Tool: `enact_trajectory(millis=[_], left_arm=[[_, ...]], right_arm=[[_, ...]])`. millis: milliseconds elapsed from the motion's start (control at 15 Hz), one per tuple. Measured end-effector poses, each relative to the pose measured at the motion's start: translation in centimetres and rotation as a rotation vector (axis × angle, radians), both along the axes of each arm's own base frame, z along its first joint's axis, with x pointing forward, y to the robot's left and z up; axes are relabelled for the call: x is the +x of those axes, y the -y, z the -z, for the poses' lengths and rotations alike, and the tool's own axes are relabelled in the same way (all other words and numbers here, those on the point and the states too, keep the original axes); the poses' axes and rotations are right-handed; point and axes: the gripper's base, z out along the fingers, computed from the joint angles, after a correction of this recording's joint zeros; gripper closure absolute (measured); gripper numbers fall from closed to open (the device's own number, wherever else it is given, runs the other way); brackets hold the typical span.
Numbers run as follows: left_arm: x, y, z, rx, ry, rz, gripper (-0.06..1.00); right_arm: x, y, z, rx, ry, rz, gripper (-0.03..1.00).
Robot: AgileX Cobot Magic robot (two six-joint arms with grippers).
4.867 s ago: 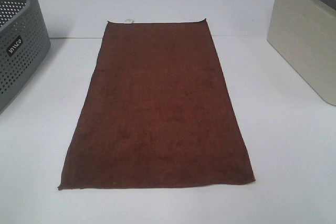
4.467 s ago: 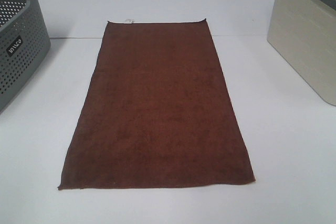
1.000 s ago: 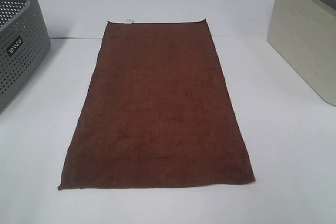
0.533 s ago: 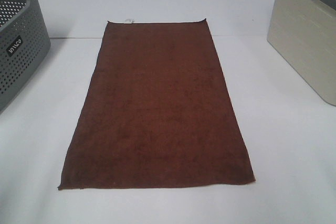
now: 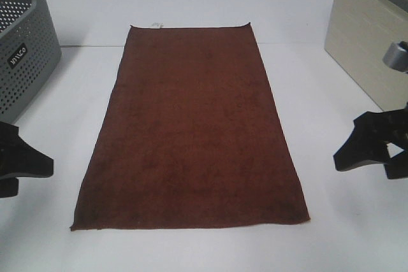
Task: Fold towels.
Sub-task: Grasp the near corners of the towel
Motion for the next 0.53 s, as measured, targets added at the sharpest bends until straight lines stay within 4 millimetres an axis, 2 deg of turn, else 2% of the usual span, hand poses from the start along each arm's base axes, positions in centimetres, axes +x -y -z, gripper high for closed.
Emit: enact_trajectory(millis=[333,533], left_arm=[[2.1,0.3,4.7,-0.05,-0.044,0.004,0.3],[2.7,0.3,6.7,-0.051,-0.071,0.001,0.3]], right_arm=[[2.5,-1.1,3.7,0.107,-0.012,-0.045,0.2],[3.2,-1.3,5.9,0.121,-0.036,-0.073,0.2]])
